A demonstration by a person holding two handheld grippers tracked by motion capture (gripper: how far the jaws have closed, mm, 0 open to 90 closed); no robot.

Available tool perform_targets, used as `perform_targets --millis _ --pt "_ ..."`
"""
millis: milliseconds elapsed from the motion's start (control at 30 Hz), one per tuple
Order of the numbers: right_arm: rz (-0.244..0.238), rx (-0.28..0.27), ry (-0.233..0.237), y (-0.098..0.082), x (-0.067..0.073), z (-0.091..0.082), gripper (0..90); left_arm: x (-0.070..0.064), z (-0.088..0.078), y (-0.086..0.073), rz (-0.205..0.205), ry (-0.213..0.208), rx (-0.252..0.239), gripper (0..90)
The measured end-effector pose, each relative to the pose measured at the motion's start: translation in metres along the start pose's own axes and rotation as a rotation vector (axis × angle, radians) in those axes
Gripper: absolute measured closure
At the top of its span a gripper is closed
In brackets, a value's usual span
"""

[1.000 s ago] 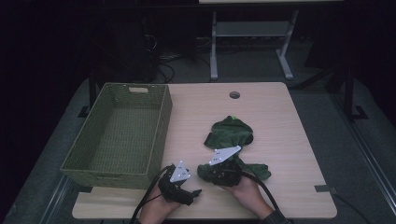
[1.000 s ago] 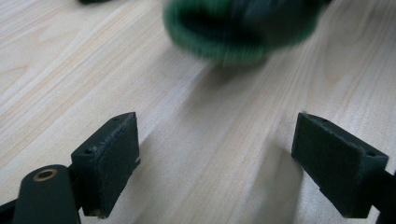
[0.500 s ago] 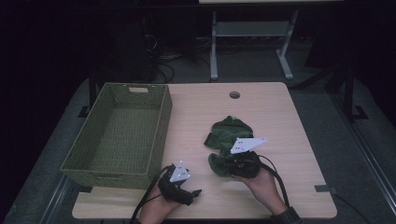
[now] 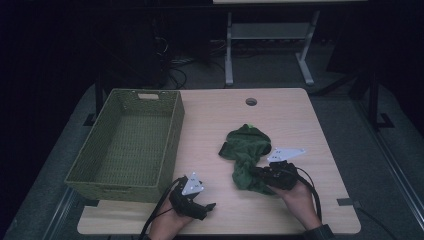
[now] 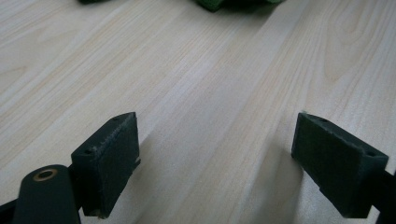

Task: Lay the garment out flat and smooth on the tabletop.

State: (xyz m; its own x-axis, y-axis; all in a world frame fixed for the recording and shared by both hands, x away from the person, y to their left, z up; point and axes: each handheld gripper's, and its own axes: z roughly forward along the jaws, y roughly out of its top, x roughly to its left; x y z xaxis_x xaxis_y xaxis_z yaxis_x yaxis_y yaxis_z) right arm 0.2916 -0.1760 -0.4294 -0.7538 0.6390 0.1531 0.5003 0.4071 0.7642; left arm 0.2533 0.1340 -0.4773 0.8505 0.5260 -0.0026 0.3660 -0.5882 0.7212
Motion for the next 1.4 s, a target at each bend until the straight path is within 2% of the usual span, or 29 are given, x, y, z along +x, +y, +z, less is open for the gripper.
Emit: perform_targets --millis 67,200,267,333,433,533,733,933,1000,1067,1200,1267,1400 --pt "0.003 0.026 -0.024 -0.006 -0.005 0.001 83.6 0.0 0.0 0.0 0.001 0.0 0.0 14.2" --pt "0.012 0.043 -0.064 -0.012 -0.009 -0.004 80.7 0.0 0.0 0.0 0.002 -0.002 0.0 14.2" --pt "0.005 0.031 -0.091 -0.013 -0.011 -0.011 78.5 0.0 0.0 0.0 0.003 -0.002 0.0 14.0" --pt "0.007 0.01 -0.112 -0.01 -0.01 -0.016 80.7 0.0 0.001 0.0 0.002 -0.003 0.002 13.4" --pt "-0.027 -0.023 -0.114 -0.004 -0.007 -0.019 85.5 0.0 0.001 0.0 0.001 -0.002 0.002 13.1" --pt "-0.027 -0.018 -0.097 -0.002 -0.006 -0.012 86.6 0.0 0.001 0.001 0.002 -0.002 0.002 13.1" --pt "0.01 0.08 -0.042 -0.005 -0.014 0.019 89.6 0.0 0.001 0.001 0.004 0.0 0.005 12.6" --pt "0.009 0.152 -0.015 -0.008 -0.013 0.038 89.9 0.0 0.001 0.001 0.004 0.0 0.004 12.6" --pt "-0.015 0.165 -0.019 -0.009 -0.011 0.041 90.0 0.0 0.001 0.001 0.004 0.0 0.004 12.6" --pt "-0.03 0.17 -0.036 -0.008 -0.007 0.043 90.0 0.0 0.001 0.001 0.004 0.0 0.004 12.6" --pt "-0.024 0.17 -0.032 -0.008 -0.008 0.041 89.9 0.0 0.001 0.001 0.003 -0.001 0.004 12.6" --pt "-0.037 0.153 -0.04 -0.007 -0.009 0.037 88.2 0.0 0.001 0.001 0.003 -0.001 0.004 12.7" --pt "-0.02 0.099 -0.059 -0.004 -0.008 0.02 79.4 0.0 0.001 0.001 0.006 0.001 0.004 12.7"
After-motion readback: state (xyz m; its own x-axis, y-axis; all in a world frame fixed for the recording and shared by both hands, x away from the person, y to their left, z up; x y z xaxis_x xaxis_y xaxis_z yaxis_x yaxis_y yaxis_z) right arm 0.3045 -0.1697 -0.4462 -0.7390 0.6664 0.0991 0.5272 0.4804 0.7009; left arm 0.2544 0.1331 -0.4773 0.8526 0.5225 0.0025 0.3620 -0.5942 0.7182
